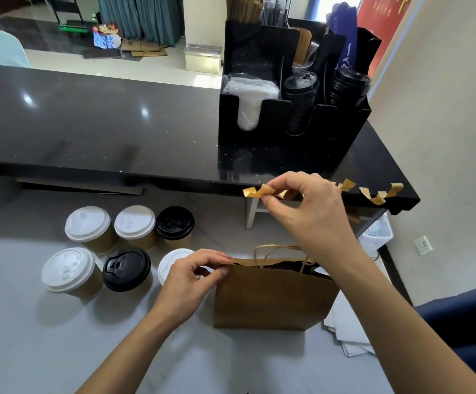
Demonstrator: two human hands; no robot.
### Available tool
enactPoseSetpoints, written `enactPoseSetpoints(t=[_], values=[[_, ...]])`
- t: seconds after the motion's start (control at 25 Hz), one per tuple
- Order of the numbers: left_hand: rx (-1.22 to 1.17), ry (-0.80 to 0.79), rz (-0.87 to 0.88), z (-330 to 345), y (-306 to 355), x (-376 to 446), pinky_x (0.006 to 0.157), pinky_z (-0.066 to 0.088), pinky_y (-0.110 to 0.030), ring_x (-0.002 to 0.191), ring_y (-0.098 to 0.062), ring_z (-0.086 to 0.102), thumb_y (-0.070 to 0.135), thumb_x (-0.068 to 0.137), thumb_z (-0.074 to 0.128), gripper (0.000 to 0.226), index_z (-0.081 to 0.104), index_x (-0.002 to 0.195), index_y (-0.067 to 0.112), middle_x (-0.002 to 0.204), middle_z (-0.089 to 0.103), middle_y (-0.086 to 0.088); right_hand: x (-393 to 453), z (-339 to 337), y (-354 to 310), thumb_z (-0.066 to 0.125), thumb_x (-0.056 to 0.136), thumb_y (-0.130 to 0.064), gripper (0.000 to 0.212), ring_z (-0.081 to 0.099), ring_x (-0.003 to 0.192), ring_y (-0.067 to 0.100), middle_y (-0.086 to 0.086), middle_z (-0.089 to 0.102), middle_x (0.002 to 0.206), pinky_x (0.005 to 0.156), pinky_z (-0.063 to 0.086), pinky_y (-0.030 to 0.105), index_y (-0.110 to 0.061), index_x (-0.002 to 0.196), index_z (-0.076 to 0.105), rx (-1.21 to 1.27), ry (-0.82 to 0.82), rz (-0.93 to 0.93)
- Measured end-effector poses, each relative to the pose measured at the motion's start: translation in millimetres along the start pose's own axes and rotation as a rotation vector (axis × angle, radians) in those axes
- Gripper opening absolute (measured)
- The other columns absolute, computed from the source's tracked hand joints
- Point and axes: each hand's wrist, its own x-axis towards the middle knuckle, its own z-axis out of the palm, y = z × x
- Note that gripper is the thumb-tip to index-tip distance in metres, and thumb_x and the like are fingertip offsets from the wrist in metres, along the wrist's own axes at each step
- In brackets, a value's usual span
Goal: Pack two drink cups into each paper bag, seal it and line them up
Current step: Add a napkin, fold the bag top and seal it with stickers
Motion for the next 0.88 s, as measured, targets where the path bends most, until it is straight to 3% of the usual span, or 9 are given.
enactPoseSetpoints(t=[0.08, 0.32, 0.48, 0.88], values=[[-0.001, -0.01, 0.007, 0.2, -0.2, -1.4, 0.077, 0.055, -0.026, 0.1, -0.017, 0.07, 0.006, 0.088, 0.075, 0.025, 0.08, 0.094, 0.03, 0.103, 0.076, 0.008, -14.0, 3.5, -8.6, 0.076, 0.089, -0.027, 0.005, 0.054, 0.091, 0.01, -0.015, 0.066, 0.089, 0.087, 0.044, 0.038, -0.027, 0.094, 0.077, -0.035, -0.015, -0.025], [-0.016, -0.024, 0.02, -1.2, -1.5, -5.3, 0.082, 0.058, -0.027, 0.099, -0.019, 0.072, 0.008, 0.088, 0.076, 0.027, 0.08, 0.098, 0.032, 0.099, 0.077, 0.007, -39.6, 23.1, -20.3, 0.07, 0.093, -0.04, 0.011, 0.041, 0.105, 0.007, -0.016, 0.058, 0.105, 0.086, 0.022, 0.028, -0.035, 0.099, 0.077, -0.285, -0.154, 0.006], [-0.024, -0.026, -0.002, -3.4, -3.3, -7.0, 0.083, 0.059, -0.029, 0.095, -0.019, 0.073, 0.01, 0.085, 0.078, 0.025, 0.079, 0.097, 0.032, 0.095, 0.077, 0.007, -45.0, 35.4, -20.1, 0.066, 0.095, -0.043, 0.015, 0.042, 0.115, 0.013, -0.015, 0.059, 0.113, 0.095, 0.026, 0.035, -0.037, 0.103, 0.077, -0.444, -0.233, 0.047], [-0.039, -0.039, 0.024, -4.3, 4.4, -8.0, 0.08, 0.058, -0.025, 0.096, -0.018, 0.073, 0.006, 0.082, 0.081, 0.028, 0.065, 0.098, 0.023, 0.097, 0.076, 0.004, -43.9, 44.5, -18.3, 0.066, 0.093, -0.051, 0.025, 0.043, 0.12, 0.017, -0.01, 0.061, 0.122, 0.097, 0.029, 0.039, -0.035, 0.109, 0.077, -0.53, -0.391, 0.16]])
